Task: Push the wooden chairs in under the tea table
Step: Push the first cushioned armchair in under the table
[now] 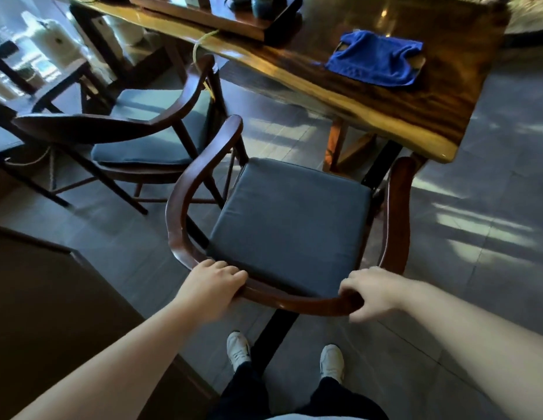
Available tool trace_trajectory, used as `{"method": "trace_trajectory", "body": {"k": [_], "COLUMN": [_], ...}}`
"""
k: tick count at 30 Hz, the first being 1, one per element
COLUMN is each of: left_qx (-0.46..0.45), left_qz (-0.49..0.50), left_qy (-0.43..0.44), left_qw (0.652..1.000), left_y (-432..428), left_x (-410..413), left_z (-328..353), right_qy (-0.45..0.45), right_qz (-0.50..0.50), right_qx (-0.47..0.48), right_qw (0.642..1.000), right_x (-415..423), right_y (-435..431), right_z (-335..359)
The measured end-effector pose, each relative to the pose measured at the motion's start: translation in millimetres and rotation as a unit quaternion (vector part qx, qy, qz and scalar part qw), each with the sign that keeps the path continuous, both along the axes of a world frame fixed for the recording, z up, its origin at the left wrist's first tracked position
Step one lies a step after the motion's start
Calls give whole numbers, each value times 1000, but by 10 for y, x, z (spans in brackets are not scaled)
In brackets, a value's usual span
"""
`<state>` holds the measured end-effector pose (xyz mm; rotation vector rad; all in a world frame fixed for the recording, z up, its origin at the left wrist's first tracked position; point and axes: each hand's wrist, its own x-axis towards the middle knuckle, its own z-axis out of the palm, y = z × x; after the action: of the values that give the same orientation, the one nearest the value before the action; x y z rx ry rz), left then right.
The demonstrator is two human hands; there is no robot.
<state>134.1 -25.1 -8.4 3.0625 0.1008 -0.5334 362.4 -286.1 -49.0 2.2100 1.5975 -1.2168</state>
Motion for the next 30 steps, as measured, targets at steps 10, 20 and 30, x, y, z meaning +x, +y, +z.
{"method": "trace_trajectory", "body": {"k": [10, 20, 30], "left_qx": [-93, -78, -77], "left_qz": [-93, -142, -155], "left_qy": [17, 66, 69], "left_qw": [991, 985, 982], "left_y": [1026, 1072, 1534], "left_x": [28, 143, 583], "left_z": [-99, -146, 123], "right_qy": [-70, -114, -130], "right_qz": [-283, -296, -322], "right_qx": [261, 321, 346], "right_qw": [920, 892, 872], "right_x": [-1267, -1297, -1113], "right_y": [407, 422, 877], "right_z": [69, 27, 95]}}
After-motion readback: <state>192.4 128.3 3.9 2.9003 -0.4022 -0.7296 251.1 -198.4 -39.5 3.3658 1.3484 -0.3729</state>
